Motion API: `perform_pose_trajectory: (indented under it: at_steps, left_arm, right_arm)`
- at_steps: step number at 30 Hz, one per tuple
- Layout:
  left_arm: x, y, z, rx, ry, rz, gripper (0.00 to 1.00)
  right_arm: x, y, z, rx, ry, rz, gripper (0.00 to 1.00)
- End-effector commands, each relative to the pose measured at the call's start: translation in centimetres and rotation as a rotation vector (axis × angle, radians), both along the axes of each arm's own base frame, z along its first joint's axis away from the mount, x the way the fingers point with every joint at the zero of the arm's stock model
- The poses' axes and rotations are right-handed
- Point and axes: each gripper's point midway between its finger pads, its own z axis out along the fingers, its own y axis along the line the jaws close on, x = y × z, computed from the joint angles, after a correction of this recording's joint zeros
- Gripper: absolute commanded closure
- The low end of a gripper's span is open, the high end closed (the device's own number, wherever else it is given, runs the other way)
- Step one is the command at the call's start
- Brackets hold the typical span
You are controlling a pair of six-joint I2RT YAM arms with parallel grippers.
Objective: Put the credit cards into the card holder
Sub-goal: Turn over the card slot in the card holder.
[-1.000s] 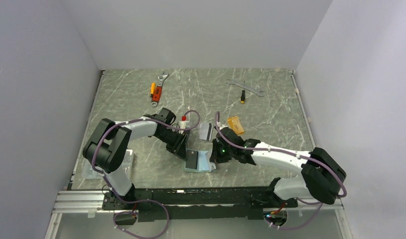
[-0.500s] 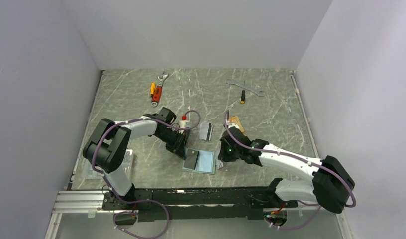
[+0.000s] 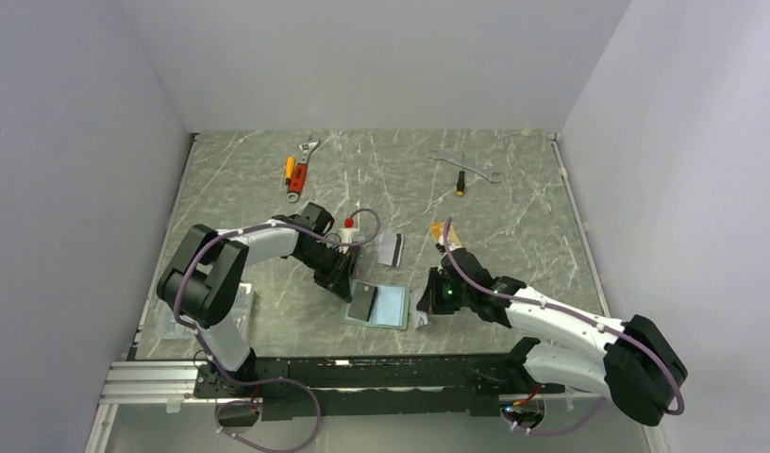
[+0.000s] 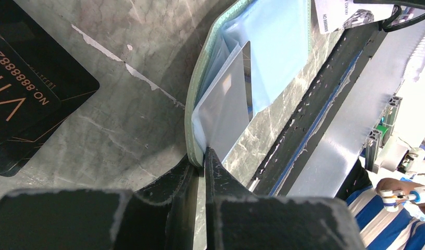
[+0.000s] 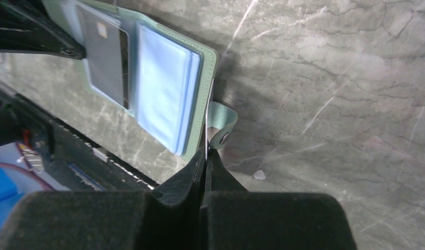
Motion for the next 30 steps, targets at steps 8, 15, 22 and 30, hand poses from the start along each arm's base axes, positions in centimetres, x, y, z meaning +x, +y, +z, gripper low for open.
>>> perform_pose_trajectory:
  at_steps: [8,15,22,30]
  left_arm:
    - [1.1,-0.2,0.8,-0.005,-0.045,-0.013,0.83]
    - [1.3,0.2,0.6,0.002,-0.008,-0.006,0.7]
    - [1.8,0.9,0.7,0.009,-0.025,0.008,0.7]
    - [1.7,1.1,0.6,0.003,-0.015,0.016,0.7]
  right_arm:
    - [0.8,0.8,3.1,0.223,-0.053,-0.003,1.0]
    - [0.7,1.8,2.9,0.25,-0.036,0.042,1.0]
    - [0.2,2.1,1.4,0.241,0.012,0.073,1.0]
    - [-0.2,2.2,0.4,0.246,0.036,0.082,1.0]
